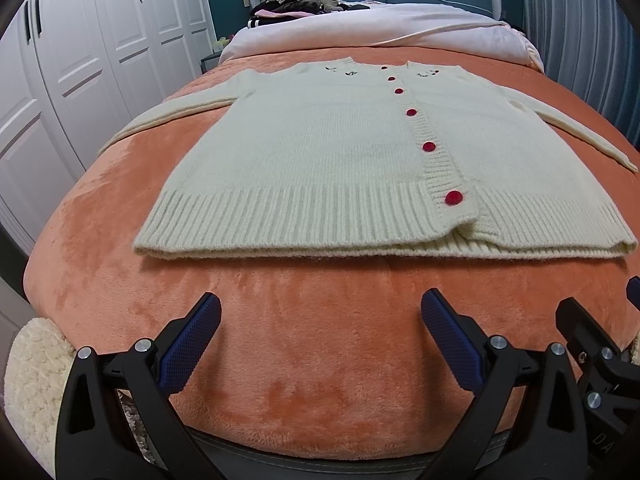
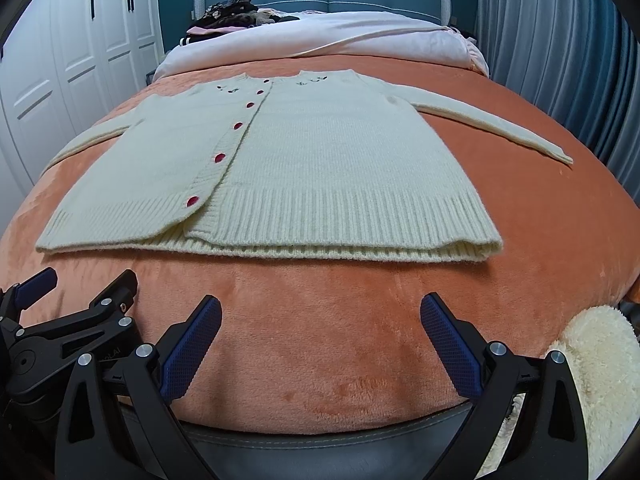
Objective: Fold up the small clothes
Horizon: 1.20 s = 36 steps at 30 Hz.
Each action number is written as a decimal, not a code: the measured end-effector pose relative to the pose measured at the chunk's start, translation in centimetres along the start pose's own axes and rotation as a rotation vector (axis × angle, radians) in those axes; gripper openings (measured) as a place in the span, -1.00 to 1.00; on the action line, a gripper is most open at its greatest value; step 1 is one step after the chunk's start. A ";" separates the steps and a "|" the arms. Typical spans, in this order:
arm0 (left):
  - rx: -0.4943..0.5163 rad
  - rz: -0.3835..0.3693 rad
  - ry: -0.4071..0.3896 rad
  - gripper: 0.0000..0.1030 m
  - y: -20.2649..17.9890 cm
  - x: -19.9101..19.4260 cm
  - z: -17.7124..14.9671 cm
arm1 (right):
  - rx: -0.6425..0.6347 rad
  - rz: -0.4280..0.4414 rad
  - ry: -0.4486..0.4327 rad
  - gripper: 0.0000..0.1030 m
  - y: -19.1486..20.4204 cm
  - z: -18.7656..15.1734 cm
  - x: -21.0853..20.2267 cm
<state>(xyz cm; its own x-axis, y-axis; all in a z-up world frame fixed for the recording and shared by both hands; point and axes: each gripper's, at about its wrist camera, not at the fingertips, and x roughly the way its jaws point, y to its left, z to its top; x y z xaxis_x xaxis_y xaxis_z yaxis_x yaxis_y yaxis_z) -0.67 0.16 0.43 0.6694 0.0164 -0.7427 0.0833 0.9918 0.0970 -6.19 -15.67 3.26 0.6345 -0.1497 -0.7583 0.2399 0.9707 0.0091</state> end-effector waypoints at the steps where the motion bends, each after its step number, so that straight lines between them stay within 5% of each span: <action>1: 0.000 0.000 0.000 0.90 0.0 0.0 0.0 | 0.000 0.000 0.000 0.90 0.0 0.0 0.0; 36: 0.004 0.009 -0.009 0.90 0.2 -0.1 -0.2 | -0.005 -0.006 -0.003 0.90 0.2 -0.1 -0.1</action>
<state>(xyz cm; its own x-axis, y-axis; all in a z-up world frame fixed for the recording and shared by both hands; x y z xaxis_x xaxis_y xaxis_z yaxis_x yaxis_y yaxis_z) -0.90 0.34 0.41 0.6768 0.0242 -0.7357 0.0798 0.9912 0.1060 -6.27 -15.40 3.32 0.6355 -0.1558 -0.7562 0.2398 0.9708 0.0015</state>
